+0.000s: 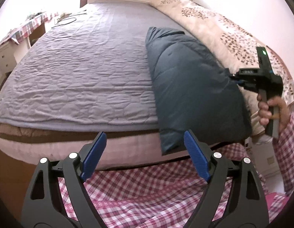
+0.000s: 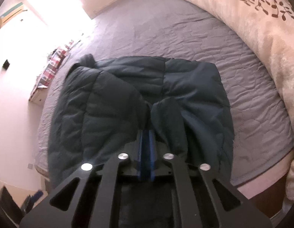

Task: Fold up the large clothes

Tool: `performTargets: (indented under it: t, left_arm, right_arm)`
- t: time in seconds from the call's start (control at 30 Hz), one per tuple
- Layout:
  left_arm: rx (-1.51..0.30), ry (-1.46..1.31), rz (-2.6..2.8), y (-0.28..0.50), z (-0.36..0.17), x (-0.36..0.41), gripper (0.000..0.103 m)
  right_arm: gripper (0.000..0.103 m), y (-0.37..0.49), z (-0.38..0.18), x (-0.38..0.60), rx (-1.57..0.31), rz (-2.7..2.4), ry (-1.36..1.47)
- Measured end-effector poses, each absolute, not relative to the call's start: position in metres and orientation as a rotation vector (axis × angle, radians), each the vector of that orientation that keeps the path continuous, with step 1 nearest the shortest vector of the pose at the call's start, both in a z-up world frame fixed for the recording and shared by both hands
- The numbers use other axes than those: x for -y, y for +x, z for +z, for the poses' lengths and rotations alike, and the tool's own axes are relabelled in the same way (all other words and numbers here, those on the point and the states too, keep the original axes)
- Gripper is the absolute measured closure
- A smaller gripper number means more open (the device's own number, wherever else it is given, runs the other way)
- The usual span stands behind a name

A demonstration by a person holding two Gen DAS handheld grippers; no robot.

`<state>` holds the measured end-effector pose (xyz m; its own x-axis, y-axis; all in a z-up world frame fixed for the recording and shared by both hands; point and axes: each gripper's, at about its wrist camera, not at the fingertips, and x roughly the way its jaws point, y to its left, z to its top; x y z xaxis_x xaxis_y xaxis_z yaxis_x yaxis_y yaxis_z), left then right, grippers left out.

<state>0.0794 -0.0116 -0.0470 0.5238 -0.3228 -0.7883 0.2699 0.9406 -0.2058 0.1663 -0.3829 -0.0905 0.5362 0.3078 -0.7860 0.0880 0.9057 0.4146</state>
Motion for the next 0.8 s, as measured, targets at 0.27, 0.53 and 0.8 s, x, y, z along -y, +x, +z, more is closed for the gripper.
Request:
performTargets:
  t: [0.27, 0.53, 0.8]
  left_arm:
    - [-0.997, -0.227, -0.435, 0.106, -0.044, 0.021, 0.014]
    - [-1.066, -0.353, -0.497, 0.139, -0.056, 0.047, 0.012]
    - [-1.098, -0.301, -0.525, 0.165, -0.071, 0.075, 0.010]
  right_arm:
    - [0.038, 0.104, -0.061, 0.395, -0.885, 0.108, 0.391]
    - [0.020, 0.091, -0.091, 0.416, -0.946, 0.083, 0.525]
    - [0.016, 0.101, -0.145, 0.417, -1.042, 0.100, 0.586]
